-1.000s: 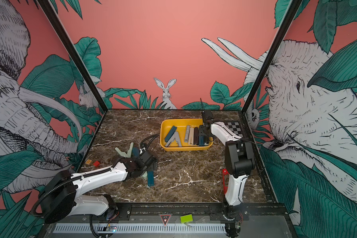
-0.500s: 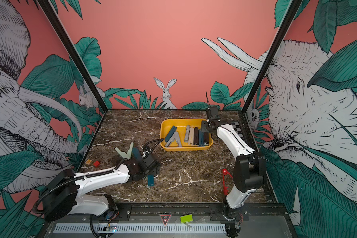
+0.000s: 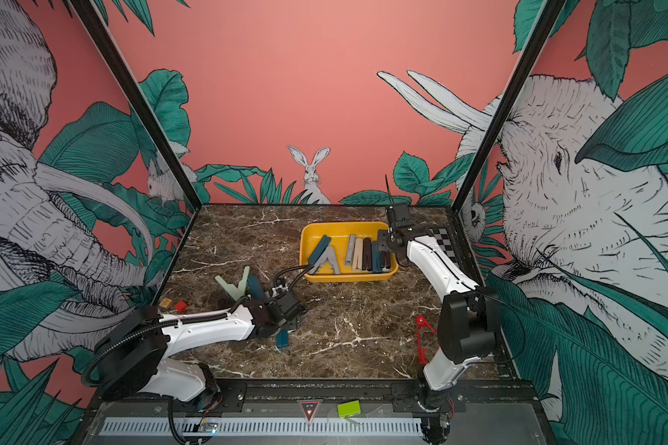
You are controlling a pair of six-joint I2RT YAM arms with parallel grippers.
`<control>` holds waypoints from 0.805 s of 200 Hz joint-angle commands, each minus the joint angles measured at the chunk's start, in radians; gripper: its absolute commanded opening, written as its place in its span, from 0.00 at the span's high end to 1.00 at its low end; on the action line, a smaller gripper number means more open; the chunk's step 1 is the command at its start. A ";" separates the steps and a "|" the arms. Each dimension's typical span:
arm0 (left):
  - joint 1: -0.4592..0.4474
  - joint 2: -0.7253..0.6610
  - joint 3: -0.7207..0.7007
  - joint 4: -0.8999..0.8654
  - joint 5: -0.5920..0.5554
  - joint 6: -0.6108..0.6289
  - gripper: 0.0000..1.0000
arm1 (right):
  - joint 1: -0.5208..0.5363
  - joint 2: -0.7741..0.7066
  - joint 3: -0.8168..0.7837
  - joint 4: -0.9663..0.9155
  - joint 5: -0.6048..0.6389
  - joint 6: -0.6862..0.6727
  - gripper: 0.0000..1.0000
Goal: Put the pruning pliers into the storage box
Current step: Pick up the pruning pliers from the center of the board.
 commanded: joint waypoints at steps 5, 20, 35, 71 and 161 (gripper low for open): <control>-0.006 0.015 0.021 0.018 0.012 -0.006 0.26 | -0.002 -0.030 -0.007 0.002 0.016 -0.007 0.35; -0.006 0.028 0.027 0.029 0.017 0.005 0.27 | -0.003 -0.029 -0.011 0.002 0.022 -0.008 0.35; -0.006 0.044 0.035 0.039 0.024 0.018 0.30 | -0.004 -0.062 -0.016 0.002 0.030 -0.011 0.34; -0.006 0.082 0.049 0.066 0.049 0.040 0.36 | -0.013 -0.078 -0.030 -0.003 0.039 -0.015 0.34; 0.013 0.172 0.102 0.120 0.082 0.110 0.61 | -0.032 -0.132 -0.077 -0.007 0.041 -0.019 0.34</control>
